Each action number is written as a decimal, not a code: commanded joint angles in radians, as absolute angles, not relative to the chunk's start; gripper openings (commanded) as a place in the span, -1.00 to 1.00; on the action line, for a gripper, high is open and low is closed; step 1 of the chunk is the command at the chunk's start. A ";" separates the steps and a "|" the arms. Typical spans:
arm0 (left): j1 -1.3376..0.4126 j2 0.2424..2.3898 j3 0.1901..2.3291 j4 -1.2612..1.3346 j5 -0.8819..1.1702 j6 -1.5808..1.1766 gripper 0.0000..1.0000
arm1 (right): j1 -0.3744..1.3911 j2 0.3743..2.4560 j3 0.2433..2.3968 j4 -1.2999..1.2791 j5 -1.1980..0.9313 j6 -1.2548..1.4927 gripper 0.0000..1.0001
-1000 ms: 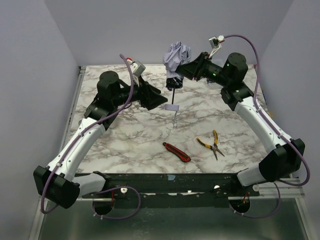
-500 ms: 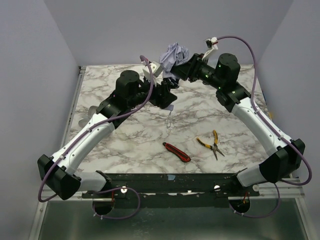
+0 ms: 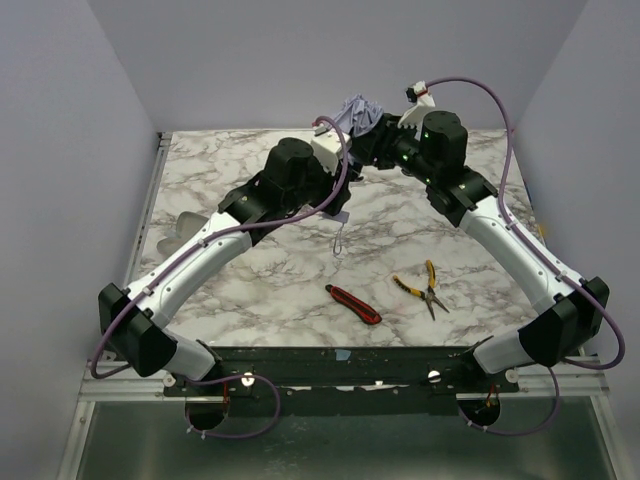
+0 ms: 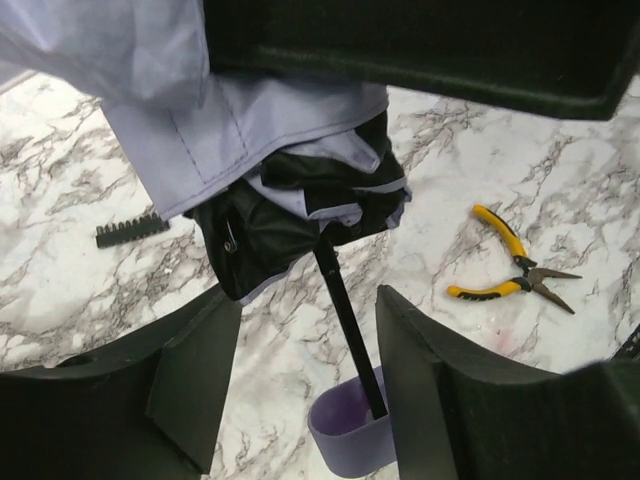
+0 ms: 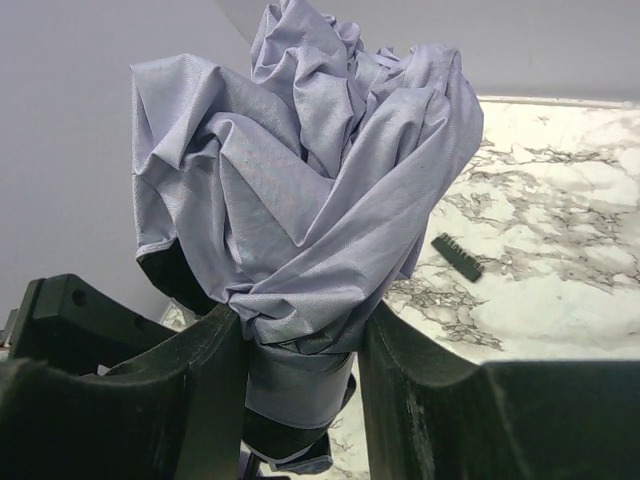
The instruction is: Open the umbrella
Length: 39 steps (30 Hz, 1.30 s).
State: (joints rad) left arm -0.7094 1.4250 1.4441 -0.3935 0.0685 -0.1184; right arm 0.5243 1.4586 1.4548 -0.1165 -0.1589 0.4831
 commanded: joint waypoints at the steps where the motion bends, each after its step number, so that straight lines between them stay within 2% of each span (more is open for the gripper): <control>1: -0.719 1.451 1.453 -0.462 0.048 -0.095 0.08 | 0.532 1.422 1.494 -0.071 -0.095 0.454 -0.99; 7: -0.726 1.498 1.450 -0.547 0.083 -0.097 -0.09 | 0.532 1.417 1.499 -0.057 -0.044 0.425 -0.99; 23: -0.750 1.436 1.249 -0.550 0.119 -0.125 -0.13 | 0.531 1.446 1.562 -0.009 0.174 0.312 -0.99; 32: -0.755 1.405 1.129 -0.540 0.144 -0.128 -0.16 | 0.512 1.474 1.617 0.084 0.222 0.267 -0.99; 39: -0.773 1.376 1.028 -0.535 0.166 -0.132 -0.17 | 0.414 1.537 1.742 0.106 0.198 0.286 -0.99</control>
State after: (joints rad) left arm -0.7475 1.3956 1.1023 -0.4545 0.1116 -0.1253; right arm 0.4881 1.5265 1.6112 -0.0769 0.1440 0.2867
